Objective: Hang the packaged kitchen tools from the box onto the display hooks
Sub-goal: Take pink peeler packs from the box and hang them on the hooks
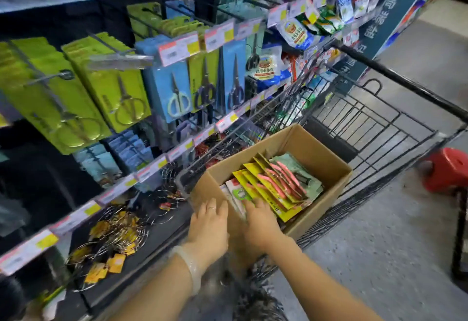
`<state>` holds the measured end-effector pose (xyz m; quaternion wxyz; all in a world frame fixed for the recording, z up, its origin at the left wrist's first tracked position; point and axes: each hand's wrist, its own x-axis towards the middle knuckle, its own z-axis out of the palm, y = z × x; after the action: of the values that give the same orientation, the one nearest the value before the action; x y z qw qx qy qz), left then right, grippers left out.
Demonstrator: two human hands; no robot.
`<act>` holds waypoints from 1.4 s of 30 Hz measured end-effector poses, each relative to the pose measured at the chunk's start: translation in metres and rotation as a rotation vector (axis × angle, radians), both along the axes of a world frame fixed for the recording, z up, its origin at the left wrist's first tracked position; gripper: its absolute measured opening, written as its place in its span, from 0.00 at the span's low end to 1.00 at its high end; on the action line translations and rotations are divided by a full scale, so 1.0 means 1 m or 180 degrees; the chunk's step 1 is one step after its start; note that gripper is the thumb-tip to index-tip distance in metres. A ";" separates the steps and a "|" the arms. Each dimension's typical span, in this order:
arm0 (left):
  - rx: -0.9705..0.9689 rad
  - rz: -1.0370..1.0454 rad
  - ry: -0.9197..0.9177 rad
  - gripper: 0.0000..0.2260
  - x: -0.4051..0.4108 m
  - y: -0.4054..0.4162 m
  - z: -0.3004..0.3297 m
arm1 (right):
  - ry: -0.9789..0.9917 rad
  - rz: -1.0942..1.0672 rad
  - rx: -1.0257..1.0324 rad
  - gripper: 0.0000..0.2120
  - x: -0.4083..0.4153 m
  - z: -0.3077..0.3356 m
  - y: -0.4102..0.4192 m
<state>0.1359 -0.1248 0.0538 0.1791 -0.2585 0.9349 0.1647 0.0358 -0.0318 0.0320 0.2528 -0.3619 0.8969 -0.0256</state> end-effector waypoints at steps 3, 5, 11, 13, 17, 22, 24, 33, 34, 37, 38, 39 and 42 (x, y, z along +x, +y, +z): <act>0.0108 0.0183 -0.0121 0.31 -0.049 0.019 -0.010 | -0.0087 0.0083 -0.0023 0.30 -0.055 -0.016 0.010; 0.0170 0.0302 -0.0223 0.30 -0.082 0.030 -0.017 | -0.0206 0.0131 0.0032 0.30 -0.090 -0.026 0.017; 0.0488 0.0567 -0.0496 0.33 -0.152 0.054 -0.048 | -0.0499 0.0107 0.0349 0.32 -0.180 -0.057 0.046; 0.0580 0.0653 -0.0576 0.32 -0.164 0.057 -0.057 | -0.0598 -0.0022 0.0337 0.30 -0.204 -0.064 0.052; 0.0744 0.0750 -0.0717 0.32 -0.179 0.057 -0.069 | -0.0733 -0.0176 0.0138 0.28 -0.241 -0.082 0.056; 0.0829 0.0882 -0.0827 0.32 -0.186 0.055 -0.080 | -0.1198 -0.1013 0.0062 0.28 -0.277 -0.123 0.050; 0.0832 0.0928 -0.0783 0.32 -0.186 0.055 -0.083 | -0.1372 -0.1360 0.0017 0.27 -0.289 -0.142 0.046; 0.0984 0.1358 -0.0687 0.26 -0.192 0.056 -0.089 | -0.1920 -0.1928 -0.0036 0.31 -0.294 -0.167 0.045; 0.1012 0.1393 -0.0698 0.27 -0.194 0.056 -0.090 | -0.1865 -0.1920 -0.0015 0.37 -0.291 -0.171 0.047; 0.1163 0.1532 -0.0646 0.29 -0.203 0.057 -0.089 | -0.1720 -0.1454 -0.0077 0.35 -0.273 -0.169 0.048; 0.1202 0.1582 -0.0609 0.29 -0.207 0.058 -0.086 | -0.1615 -0.1299 -0.0130 0.31 -0.264 -0.159 0.045; 0.1256 0.1694 -0.0563 0.28 -0.210 0.058 -0.084 | -0.1534 -0.1224 -0.0182 0.27 -0.258 -0.156 0.044; 0.1710 0.2522 -0.0206 0.26 -0.219 0.056 -0.085 | -0.1613 -0.1278 -0.0342 0.23 -0.242 -0.140 0.043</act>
<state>-0.0828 -0.0688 -0.0314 0.1920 -0.5445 0.6827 0.4479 -0.2066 0.0108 -0.1079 0.4384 -0.1728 0.8563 -0.2115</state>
